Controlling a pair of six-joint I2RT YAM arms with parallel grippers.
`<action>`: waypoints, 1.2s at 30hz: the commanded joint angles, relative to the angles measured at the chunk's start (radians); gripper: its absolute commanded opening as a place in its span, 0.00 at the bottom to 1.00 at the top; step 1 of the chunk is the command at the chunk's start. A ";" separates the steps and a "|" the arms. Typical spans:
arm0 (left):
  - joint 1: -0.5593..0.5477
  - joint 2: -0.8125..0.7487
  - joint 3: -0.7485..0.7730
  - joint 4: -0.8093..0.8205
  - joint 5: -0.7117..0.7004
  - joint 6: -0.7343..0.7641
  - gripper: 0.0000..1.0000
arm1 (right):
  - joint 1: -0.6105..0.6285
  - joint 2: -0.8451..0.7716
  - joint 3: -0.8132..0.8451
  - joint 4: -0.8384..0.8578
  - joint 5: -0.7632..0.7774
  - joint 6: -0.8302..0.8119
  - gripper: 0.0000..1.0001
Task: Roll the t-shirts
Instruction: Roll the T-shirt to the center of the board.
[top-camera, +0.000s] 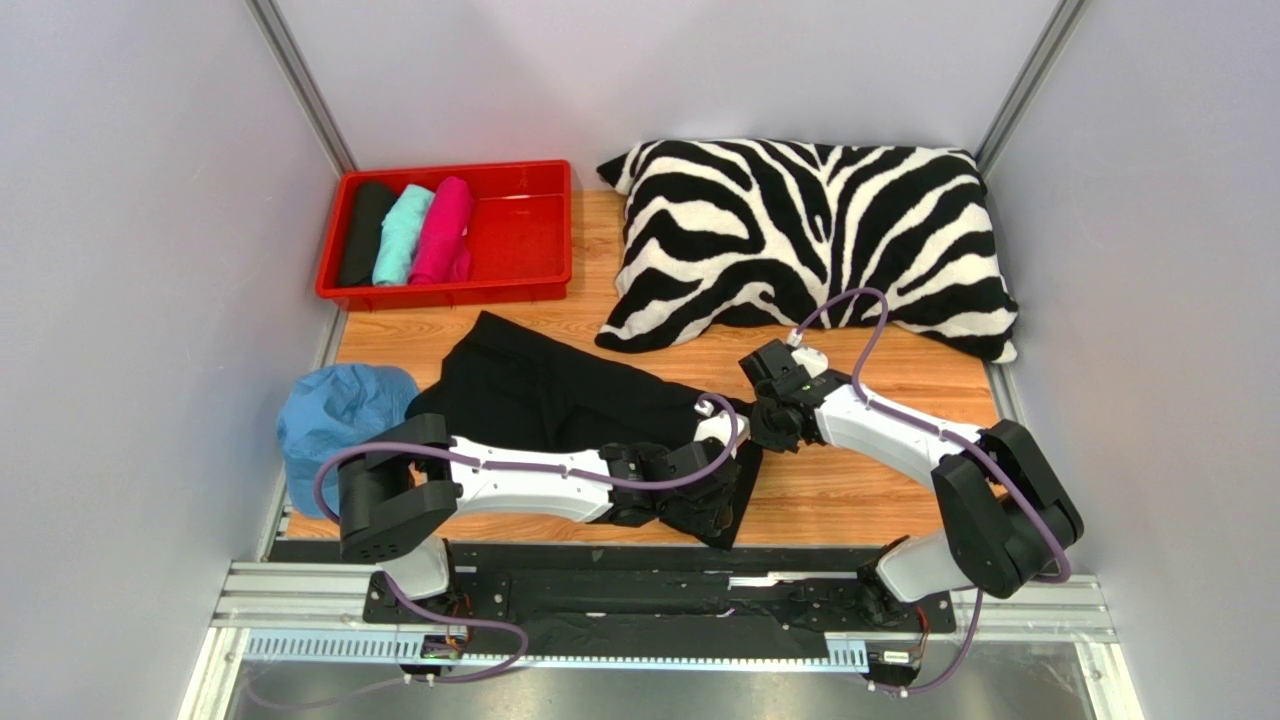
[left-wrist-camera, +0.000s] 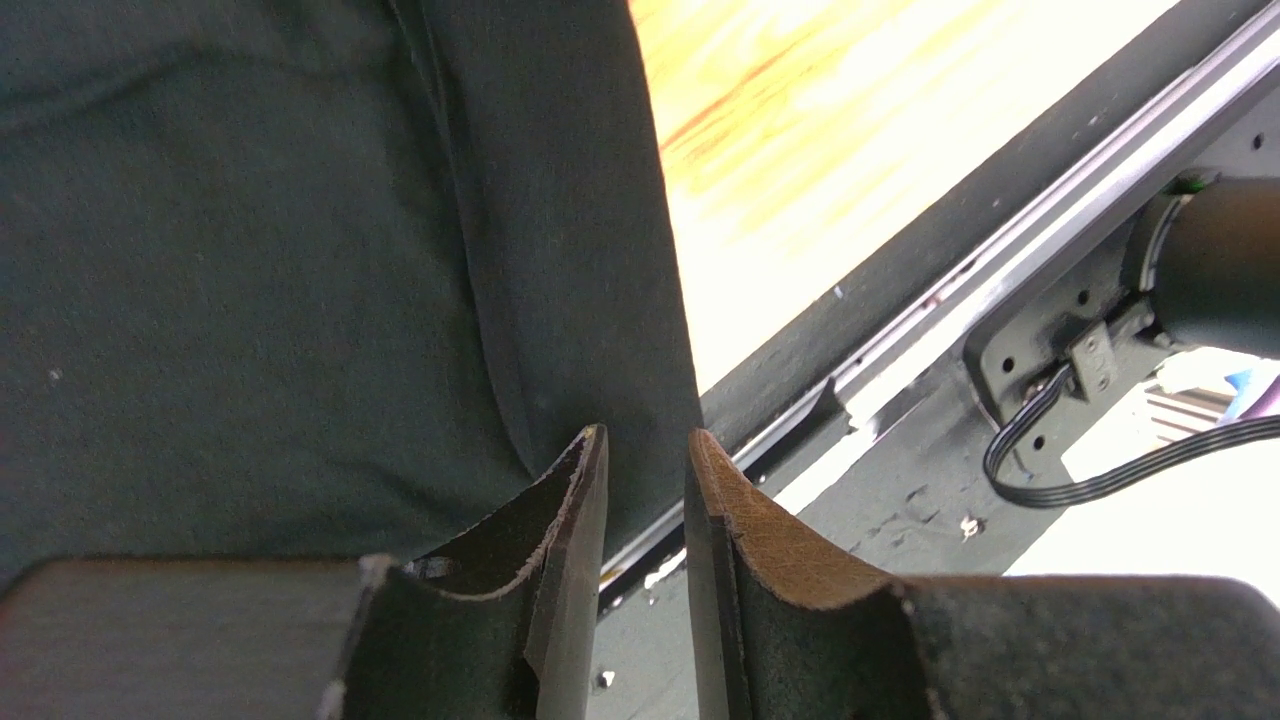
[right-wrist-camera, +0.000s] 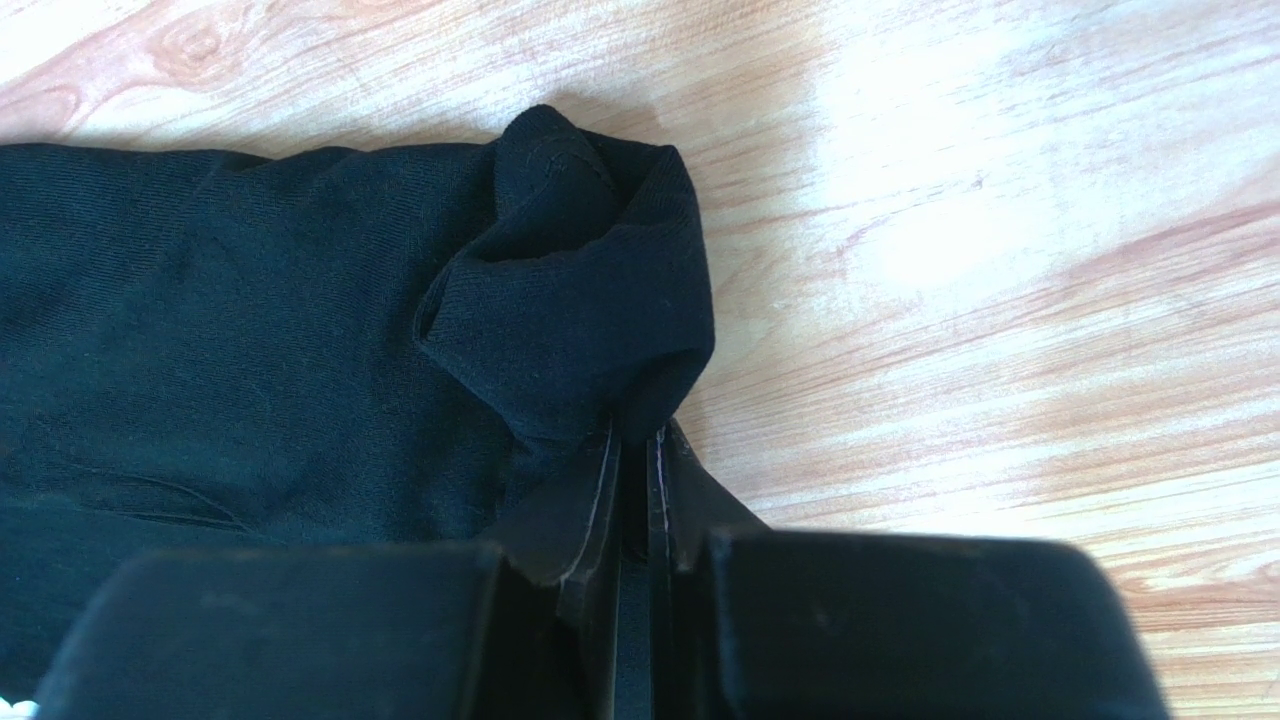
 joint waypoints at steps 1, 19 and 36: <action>0.018 -0.027 0.039 0.023 -0.009 0.037 0.34 | 0.004 0.024 0.015 -0.035 0.044 0.003 0.04; 0.021 0.057 -0.038 0.096 0.034 -0.040 0.11 | 0.006 -0.009 0.023 -0.037 0.049 -0.013 0.29; 0.021 0.068 -0.077 0.132 0.052 -0.097 0.00 | 0.007 -0.369 -0.161 0.100 0.014 -0.067 0.61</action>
